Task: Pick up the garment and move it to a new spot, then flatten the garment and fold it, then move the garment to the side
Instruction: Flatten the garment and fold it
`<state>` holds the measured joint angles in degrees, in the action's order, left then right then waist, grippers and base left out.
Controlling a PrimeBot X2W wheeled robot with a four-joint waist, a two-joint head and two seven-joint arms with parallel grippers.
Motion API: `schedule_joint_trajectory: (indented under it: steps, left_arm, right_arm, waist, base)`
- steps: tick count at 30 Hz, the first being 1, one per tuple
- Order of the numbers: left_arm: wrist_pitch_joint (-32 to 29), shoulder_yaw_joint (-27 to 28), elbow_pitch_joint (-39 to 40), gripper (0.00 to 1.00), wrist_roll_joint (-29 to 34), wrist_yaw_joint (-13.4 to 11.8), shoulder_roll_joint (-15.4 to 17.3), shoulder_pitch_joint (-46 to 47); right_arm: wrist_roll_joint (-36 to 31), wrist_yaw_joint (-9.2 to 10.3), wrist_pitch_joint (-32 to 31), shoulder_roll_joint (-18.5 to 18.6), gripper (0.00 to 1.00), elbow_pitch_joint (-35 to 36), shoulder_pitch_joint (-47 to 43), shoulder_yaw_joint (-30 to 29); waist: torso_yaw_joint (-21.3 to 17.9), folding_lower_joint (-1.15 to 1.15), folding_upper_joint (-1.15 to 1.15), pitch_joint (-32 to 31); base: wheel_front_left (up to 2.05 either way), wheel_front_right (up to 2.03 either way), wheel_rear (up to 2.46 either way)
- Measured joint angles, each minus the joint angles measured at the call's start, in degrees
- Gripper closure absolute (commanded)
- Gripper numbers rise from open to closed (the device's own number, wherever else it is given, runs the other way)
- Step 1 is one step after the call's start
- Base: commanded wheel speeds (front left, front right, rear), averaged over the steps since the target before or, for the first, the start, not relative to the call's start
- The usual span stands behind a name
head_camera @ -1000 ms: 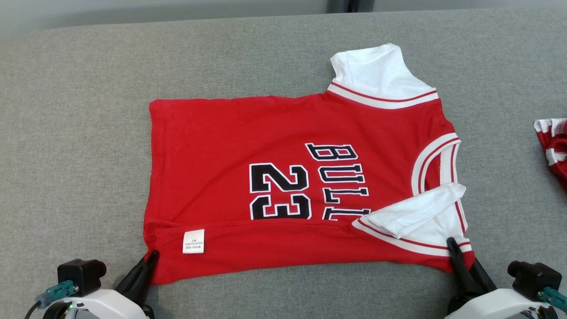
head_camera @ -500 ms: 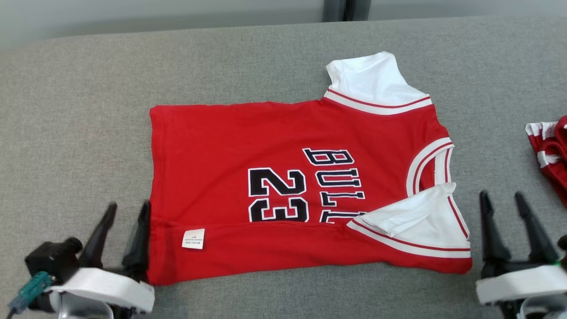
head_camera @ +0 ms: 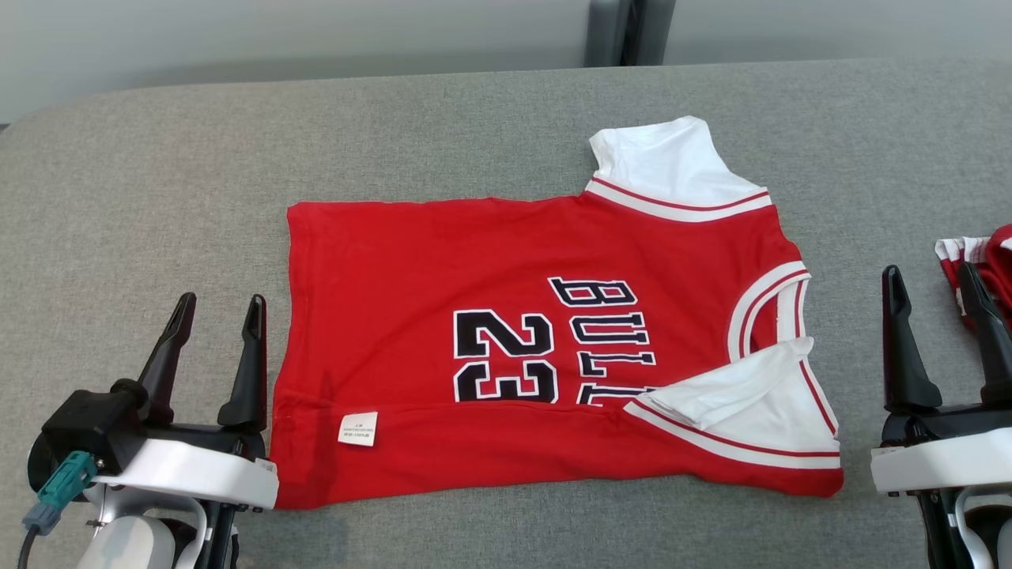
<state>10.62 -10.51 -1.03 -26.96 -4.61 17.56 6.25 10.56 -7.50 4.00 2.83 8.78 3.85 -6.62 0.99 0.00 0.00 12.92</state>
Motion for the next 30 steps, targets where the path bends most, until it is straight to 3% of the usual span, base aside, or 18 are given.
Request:
schedule_joint_trajectory:
  steps: [8,13,17,22,26,30]
  left_arm:
    - [-0.41,-0.78,0.36,0.00,0.80,-0.52,0.42,0.71]
    - [-1.97,-1.20,0.56,0.00,1.67,0.26,1.70,6.59]
    - [-6.34,-2.22,-2.96,0.00,1.32,2.70,3.19,14.57]
    - [-15.44,-3.78,-12.50,0.00,-2.89,7.80,4.26,23.03]
    - [-21.58,-3.85,-21.49,0.00,-6.48,9.73,5.42,28.25]
    - [-23.81,-3.55,-28.25,0.00,-9.17,10.94,6.41,31.60]
  right_arm:
    - [0.78,0.00,-0.97,0.00,0.00,0.58,-0.39,0.16]
    - [1.47,0.00,-1.03,0.00,0.00,0.81,0.32,0.69]
    - [2.10,0.00,-0.66,-0.01,0.00,0.65,1.40,1.49]
    - [3.00,0.00,0.70,0.01,0.00,-0.67,2.88,2.57]
    - [3.48,0.00,2.08,-0.01,0.00,-2.27,4.22,3.67]
    - [3.94,0.00,3.28,0.00,0.00,-4.06,5.57,4.63]
  waist:
    - [0.00,0.00,0.00,0.99]
    - [-0.66,0.00,0.00,3.10]
    - [-1.52,0.00,0.00,5.59]
    - [-3.21,0.00,0.00,9.04]
    - [-4.69,0.00,0.00,11.60]
    - [-6.28,0.00,0.00,13.45]
  base:
    - [0.00,0.00,0.00]
    - [0.00,0.00,0.00]
    - [0.00,0.00,0.00]
    - [0.00,0.00,0.00]
    - [0.00,0.00,0.00]
    - [0.00,0.00,0.00]
